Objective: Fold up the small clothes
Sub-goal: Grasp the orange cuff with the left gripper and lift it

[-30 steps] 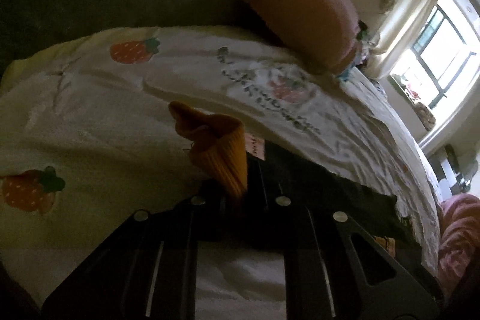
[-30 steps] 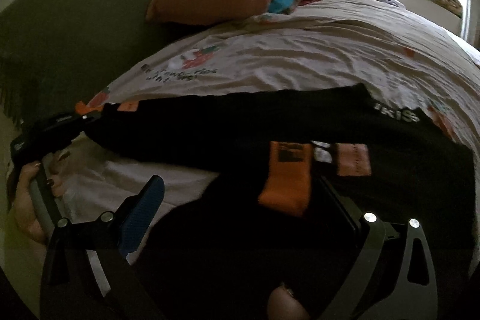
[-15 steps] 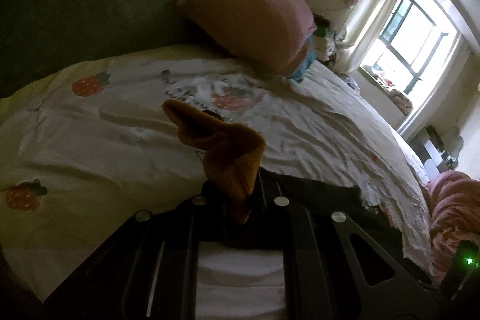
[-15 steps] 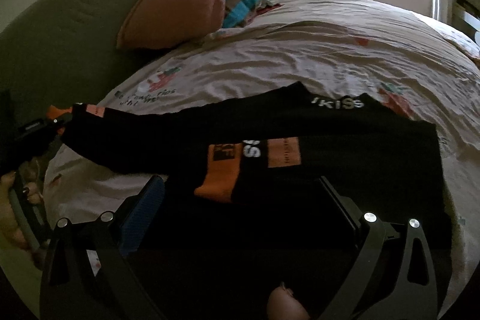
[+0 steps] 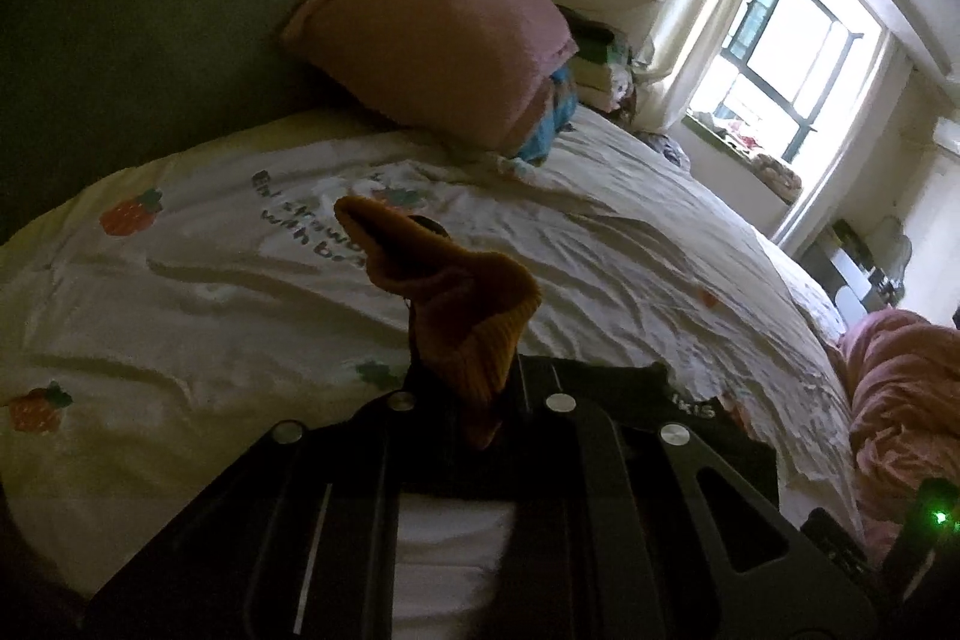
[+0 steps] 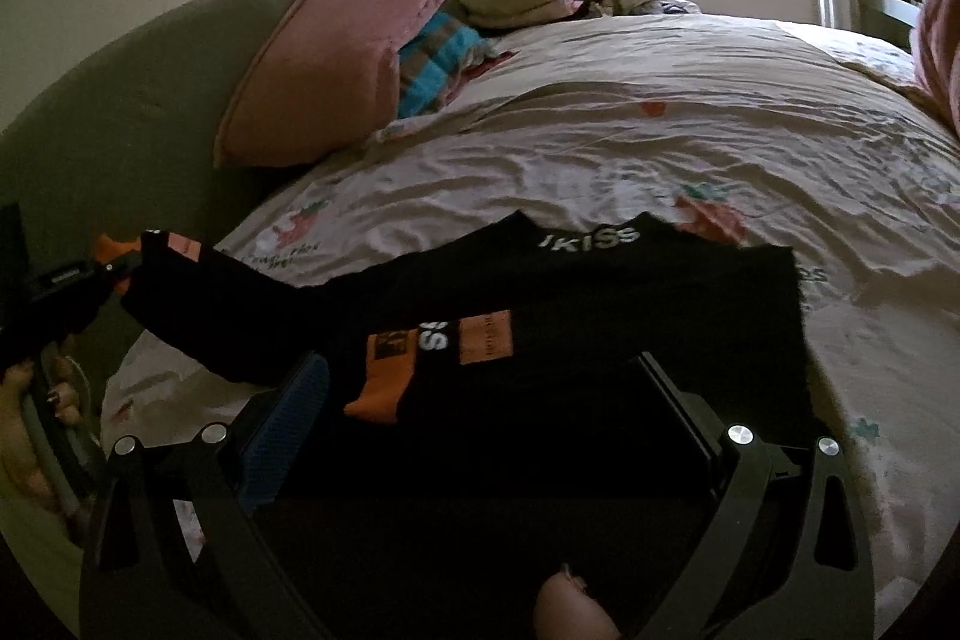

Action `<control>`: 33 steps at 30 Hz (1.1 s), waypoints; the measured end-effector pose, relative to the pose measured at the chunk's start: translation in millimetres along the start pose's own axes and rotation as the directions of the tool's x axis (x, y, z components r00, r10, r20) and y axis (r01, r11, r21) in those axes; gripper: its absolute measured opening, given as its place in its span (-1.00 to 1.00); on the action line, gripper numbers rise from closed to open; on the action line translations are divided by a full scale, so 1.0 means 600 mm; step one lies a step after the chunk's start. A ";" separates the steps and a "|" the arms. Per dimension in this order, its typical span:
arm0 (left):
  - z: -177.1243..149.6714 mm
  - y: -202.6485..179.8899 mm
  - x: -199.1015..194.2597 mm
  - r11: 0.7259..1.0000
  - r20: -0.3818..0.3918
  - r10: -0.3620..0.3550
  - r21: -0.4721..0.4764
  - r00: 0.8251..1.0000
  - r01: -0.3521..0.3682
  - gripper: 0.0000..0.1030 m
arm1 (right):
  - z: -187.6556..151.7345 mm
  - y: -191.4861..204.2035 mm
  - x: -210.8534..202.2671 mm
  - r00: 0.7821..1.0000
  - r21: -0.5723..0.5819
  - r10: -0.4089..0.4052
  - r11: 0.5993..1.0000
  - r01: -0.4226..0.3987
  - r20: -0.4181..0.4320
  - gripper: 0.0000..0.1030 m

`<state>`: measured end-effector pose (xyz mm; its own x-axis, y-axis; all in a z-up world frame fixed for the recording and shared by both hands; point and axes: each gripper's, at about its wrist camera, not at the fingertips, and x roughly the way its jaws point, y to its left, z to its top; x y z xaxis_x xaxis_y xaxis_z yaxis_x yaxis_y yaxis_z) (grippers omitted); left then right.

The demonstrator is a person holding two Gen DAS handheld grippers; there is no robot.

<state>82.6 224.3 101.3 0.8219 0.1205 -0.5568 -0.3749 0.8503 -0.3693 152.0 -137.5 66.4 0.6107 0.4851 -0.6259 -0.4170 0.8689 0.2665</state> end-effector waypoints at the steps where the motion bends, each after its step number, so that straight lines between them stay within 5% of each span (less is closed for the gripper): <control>1: 0.000 -0.008 -0.002 1.000 -0.001 -0.004 0.007 1.000 0.004 -0.93 | 0.000 -0.008 -0.005 1.000 0.009 -0.001 1.000 0.001 0.005 0.91; 33: -0.036 -0.252 0.035 0.973 -0.076 -0.110 0.196 0.991 0.123 -0.95 | -0.025 -0.213 -0.113 0.989 0.255 -0.082 0.966 0.048 0.121 0.91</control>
<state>147.2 87.5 129.5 0.8233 -0.0132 -0.5675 -0.1793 0.9425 -0.2821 153.5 -282.8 63.7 0.7198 0.4209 -0.5520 -0.2016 0.8877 0.4140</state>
